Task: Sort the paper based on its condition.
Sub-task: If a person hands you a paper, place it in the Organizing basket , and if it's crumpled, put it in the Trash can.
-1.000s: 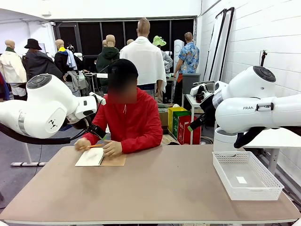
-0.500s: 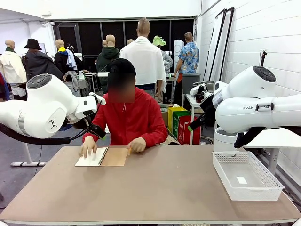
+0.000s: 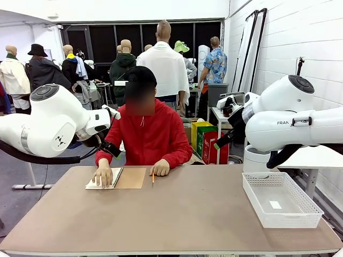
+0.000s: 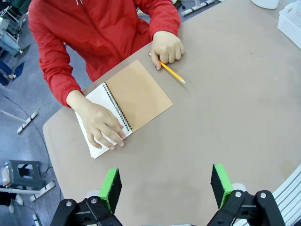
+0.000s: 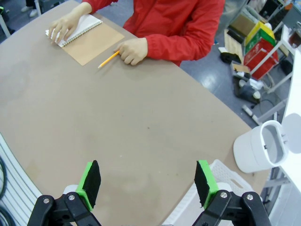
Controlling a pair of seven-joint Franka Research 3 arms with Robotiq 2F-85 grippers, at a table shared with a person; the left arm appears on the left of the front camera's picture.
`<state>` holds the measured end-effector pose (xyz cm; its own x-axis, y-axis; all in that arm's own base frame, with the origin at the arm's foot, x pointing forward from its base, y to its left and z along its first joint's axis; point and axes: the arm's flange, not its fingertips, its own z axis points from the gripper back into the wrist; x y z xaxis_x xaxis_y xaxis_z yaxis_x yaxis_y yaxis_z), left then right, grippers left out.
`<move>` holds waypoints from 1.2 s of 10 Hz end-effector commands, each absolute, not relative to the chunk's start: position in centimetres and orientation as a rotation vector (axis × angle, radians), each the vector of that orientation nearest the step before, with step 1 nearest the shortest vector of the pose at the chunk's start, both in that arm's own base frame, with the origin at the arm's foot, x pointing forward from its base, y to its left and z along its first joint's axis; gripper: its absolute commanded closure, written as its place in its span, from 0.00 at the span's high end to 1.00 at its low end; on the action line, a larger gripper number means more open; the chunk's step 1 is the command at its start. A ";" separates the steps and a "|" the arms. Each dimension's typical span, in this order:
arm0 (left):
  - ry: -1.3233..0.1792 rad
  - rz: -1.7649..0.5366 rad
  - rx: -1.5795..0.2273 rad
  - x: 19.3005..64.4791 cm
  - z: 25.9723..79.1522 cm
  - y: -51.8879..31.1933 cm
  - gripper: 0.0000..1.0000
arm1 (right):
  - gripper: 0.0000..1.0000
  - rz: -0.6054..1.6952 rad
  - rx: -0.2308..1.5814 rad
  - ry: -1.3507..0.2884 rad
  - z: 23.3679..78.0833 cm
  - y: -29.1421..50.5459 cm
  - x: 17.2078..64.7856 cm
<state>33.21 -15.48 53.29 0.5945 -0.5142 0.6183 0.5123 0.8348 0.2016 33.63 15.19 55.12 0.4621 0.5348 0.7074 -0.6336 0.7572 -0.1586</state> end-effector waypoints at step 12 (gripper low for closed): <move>-0.718 -0.596 0.004 33.2 53.3 -15.5 1.00 | 1.00 0.720 0.137 -0.816 55.0 15.1 33.6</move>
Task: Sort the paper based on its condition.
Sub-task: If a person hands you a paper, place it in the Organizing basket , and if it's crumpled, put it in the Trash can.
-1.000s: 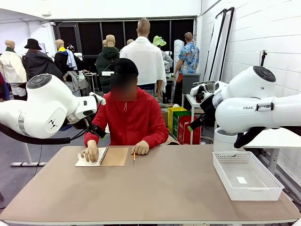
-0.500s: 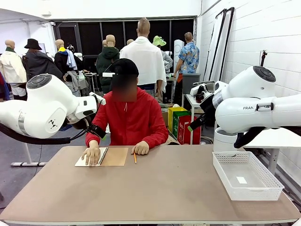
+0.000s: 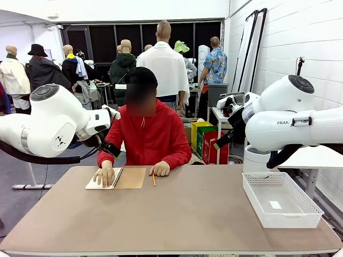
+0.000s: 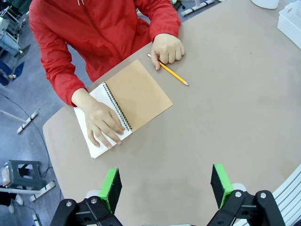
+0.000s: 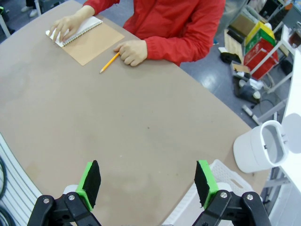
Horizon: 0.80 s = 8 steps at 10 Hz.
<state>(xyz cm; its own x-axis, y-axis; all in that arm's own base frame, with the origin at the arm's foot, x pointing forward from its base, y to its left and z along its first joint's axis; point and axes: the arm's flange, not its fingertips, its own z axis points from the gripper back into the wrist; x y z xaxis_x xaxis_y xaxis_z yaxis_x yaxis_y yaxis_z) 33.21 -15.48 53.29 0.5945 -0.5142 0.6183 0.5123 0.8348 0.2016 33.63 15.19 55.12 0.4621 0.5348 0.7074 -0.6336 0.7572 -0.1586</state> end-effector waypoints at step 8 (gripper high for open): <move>-0.718 -0.596 0.004 33.2 53.3 -15.5 1.00 | 1.00 0.720 0.137 -0.816 55.0 15.1 33.6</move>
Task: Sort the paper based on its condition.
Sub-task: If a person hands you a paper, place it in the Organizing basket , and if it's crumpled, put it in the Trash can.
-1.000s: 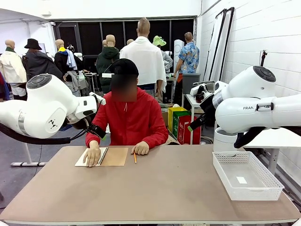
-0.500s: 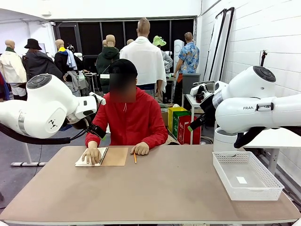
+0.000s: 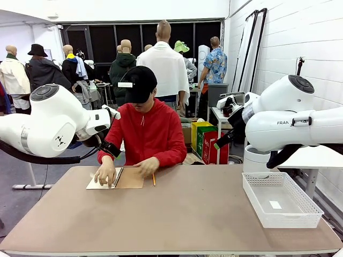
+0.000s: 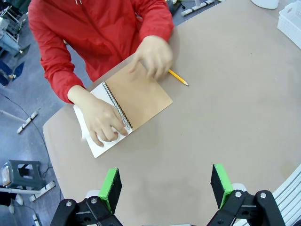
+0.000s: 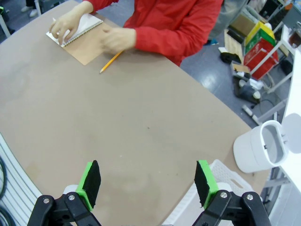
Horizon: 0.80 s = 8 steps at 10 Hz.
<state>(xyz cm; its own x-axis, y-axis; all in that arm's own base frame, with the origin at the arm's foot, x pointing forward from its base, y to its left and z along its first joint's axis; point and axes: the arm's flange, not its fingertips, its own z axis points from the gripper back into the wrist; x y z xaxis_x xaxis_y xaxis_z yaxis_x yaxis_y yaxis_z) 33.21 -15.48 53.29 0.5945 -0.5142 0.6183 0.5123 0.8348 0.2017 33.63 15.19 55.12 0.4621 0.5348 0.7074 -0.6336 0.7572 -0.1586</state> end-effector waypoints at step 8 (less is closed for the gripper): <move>-0.718 -0.596 0.004 33.2 53.3 -15.5 1.00 | 1.00 0.720 0.137 -0.816 55.0 15.1 33.6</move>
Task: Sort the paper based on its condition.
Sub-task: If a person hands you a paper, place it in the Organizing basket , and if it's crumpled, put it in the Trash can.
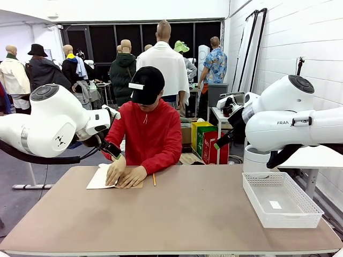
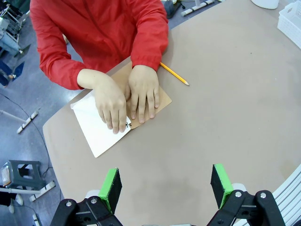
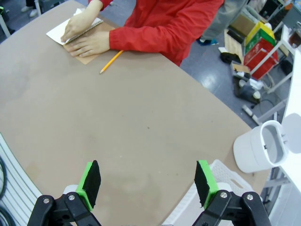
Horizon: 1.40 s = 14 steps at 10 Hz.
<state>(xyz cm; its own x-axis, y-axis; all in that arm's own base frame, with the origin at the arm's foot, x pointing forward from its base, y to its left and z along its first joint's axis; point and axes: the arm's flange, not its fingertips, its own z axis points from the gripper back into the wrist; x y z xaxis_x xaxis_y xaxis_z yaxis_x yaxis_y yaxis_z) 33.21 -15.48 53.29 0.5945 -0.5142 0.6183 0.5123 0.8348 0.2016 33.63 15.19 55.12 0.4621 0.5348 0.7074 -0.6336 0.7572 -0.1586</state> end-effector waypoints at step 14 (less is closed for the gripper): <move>-0.718 -0.596 0.004 33.2 53.3 -15.5 1.00 | 1.00 0.720 0.137 -0.816 55.0 15.1 33.6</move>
<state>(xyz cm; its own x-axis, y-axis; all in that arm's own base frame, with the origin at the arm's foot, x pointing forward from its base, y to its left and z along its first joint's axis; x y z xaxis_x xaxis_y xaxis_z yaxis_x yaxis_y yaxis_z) 33.21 -15.48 53.29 0.5945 -0.5142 0.6183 0.5123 0.8348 0.2016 33.63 15.19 55.12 0.4621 0.5348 0.7074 -0.6336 0.7572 -0.1586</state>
